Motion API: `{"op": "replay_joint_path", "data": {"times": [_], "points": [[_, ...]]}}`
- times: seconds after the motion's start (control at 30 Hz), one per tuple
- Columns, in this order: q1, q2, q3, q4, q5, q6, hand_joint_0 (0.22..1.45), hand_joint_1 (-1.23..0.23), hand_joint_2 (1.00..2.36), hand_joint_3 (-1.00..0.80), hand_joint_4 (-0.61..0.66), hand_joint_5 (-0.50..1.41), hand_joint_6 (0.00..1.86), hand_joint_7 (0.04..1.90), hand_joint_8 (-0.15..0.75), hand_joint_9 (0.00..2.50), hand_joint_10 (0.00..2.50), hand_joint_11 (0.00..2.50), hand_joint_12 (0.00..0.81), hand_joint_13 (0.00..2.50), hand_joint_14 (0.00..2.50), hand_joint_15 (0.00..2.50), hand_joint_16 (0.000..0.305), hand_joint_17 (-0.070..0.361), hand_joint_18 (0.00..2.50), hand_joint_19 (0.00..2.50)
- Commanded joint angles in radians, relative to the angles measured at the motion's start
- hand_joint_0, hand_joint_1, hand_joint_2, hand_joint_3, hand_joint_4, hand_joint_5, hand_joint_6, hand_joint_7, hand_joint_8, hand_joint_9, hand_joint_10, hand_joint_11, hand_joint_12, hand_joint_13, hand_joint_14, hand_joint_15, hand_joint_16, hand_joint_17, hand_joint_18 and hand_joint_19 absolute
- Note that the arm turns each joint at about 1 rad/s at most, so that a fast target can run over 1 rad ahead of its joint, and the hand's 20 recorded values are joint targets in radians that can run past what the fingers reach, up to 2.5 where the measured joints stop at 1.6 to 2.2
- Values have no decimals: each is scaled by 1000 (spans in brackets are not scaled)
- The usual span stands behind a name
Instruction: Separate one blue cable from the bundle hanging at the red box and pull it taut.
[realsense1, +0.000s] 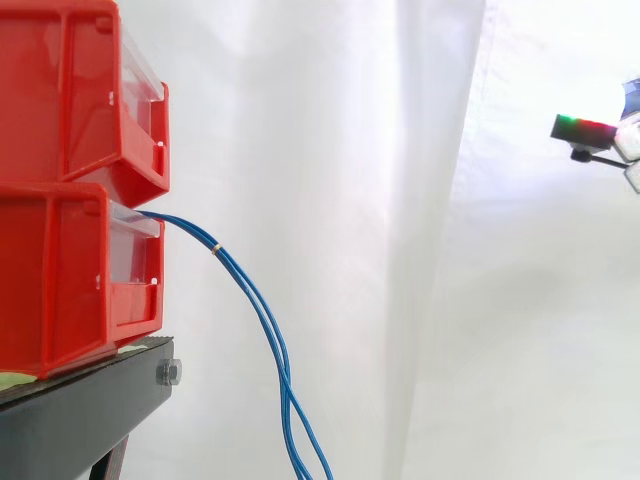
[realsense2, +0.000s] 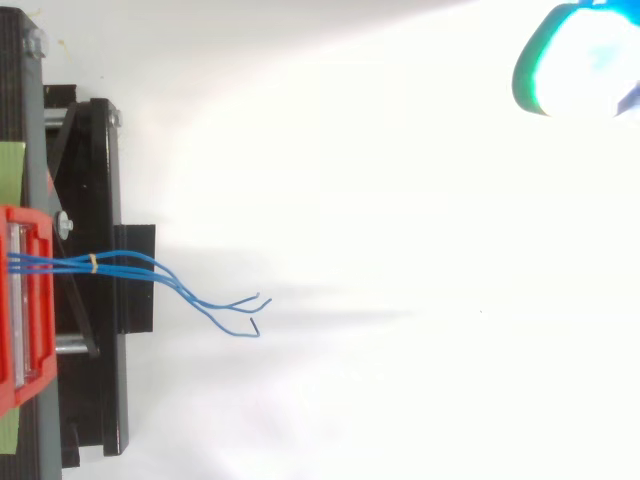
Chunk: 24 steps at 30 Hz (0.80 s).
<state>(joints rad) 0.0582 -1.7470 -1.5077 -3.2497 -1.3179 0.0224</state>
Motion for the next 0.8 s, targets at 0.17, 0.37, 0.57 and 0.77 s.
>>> {"op": "replay_joint_path", "data": {"times": [0.17, 0.37, 0.57, 0.77], "points": [[2, -49, 1, 111, 17, 10, 559, -644, 1003, -465, 238, -182, 503, 849, 285, 667, 10, 352, 235, 659, 6, 180, 26, 59, 638, 267], [3, -106, 1, 177, 32, 16, 562, -655, 1003, -466, 242, -176, 503, 856, 286, 682, 13, 374, 239, 664, 6, 191, 27, 60, 635, 284], [3, -180, 0, 291, 63, 16, 574, -669, 1005, -440, 245, -169, 503, 863, 287, 711, 13, 400, 242, 687, 8, 207, 26, 59, 638, 289], [3, -262, 6, 424, 66, 22, 580, -676, 1007, -426, 246, -168, 503, 870, 284, 720, 11, 409, 239, 698, 8, 221, 26, 58, 643, 293]]}}
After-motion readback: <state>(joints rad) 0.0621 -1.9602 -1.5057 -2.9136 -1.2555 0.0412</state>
